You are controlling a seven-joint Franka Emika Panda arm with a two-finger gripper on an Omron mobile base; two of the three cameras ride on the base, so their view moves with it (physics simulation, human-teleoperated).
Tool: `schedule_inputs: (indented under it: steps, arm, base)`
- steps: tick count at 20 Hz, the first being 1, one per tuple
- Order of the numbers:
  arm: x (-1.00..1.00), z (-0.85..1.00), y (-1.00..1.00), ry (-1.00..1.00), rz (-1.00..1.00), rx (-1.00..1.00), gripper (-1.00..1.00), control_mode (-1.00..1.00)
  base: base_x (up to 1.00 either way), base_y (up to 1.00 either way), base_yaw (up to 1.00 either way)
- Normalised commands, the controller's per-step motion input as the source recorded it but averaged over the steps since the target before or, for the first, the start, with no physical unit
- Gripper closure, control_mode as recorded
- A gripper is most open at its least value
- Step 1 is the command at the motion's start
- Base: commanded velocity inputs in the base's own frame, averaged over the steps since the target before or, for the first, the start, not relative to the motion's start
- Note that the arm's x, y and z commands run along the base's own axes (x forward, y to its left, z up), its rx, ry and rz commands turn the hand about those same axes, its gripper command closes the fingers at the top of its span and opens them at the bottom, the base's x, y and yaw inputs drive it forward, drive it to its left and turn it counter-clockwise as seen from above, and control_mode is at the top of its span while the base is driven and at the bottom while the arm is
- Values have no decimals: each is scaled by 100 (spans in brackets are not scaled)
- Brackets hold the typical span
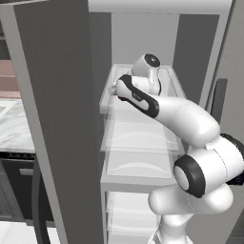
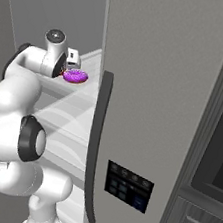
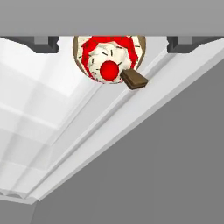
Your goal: Take the cupcake and donut from the fridge and place them on the empty tray on the dining counter.
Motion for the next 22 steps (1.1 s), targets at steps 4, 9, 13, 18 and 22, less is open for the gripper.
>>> schedule_inputs:
  steps: [4,9,13,18,22]
  arm:
    - [22,-2,0,0,1,0,-100,-100]
    - [13,-1,0,-1,3,0,-100,-100]
    - [0,-16,0,1,3,0,-100,-100]
    - [0,-38,2,5,3,0,-100,-100]
    - [0,-47,7,2,3,0,-100,-100]
  base:
    - [0,0,0]
    - [0,0,0]
    - [0,0,0]
    - [0,0,0]
    - [0,0,0]
